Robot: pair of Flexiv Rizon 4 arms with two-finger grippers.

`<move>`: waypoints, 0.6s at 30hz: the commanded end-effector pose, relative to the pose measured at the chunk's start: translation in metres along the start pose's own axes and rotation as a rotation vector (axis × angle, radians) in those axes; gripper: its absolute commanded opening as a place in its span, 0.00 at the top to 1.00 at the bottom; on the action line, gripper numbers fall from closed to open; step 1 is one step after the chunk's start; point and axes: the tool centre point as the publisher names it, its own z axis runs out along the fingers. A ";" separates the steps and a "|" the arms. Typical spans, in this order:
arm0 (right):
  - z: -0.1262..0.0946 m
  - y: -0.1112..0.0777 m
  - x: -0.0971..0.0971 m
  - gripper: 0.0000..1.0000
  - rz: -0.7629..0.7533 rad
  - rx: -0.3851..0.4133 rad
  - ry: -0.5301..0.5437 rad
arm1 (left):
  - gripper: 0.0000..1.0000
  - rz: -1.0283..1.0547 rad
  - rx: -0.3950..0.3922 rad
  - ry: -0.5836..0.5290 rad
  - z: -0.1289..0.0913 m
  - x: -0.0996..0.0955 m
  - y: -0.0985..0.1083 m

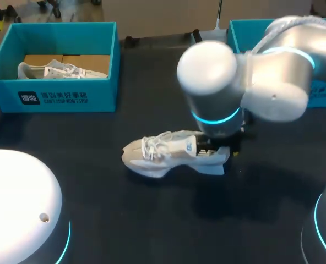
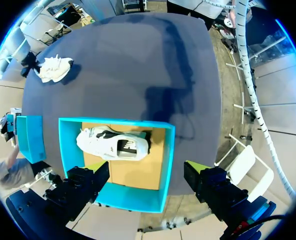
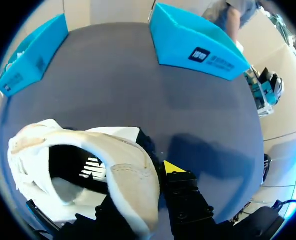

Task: Take the shoe out of the shoebox, open the shoe tongue, remove and reinsert the insole, then place the shoe into the shoebox

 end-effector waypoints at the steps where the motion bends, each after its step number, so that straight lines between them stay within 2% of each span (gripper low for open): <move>1: 0.024 0.001 0.018 1.00 -0.026 0.003 -0.029 | 0.00 0.000 -0.002 0.003 0.000 0.000 -0.001; 14: 0.040 0.008 0.021 1.00 -0.055 0.013 -0.038 | 0.00 0.000 -0.002 0.003 0.000 0.000 -0.001; 15: 0.040 0.008 0.021 0.96 -0.054 0.015 -0.034 | 0.00 0.000 -0.002 0.003 0.000 0.000 -0.001; 17: 0.040 0.008 0.021 0.80 -0.060 0.020 -0.026 | 0.00 0.000 -0.002 0.003 0.000 0.000 -0.001; 18: 0.039 0.008 0.020 0.65 -0.058 0.019 -0.024 | 0.00 0.000 -0.002 0.003 0.000 0.000 -0.001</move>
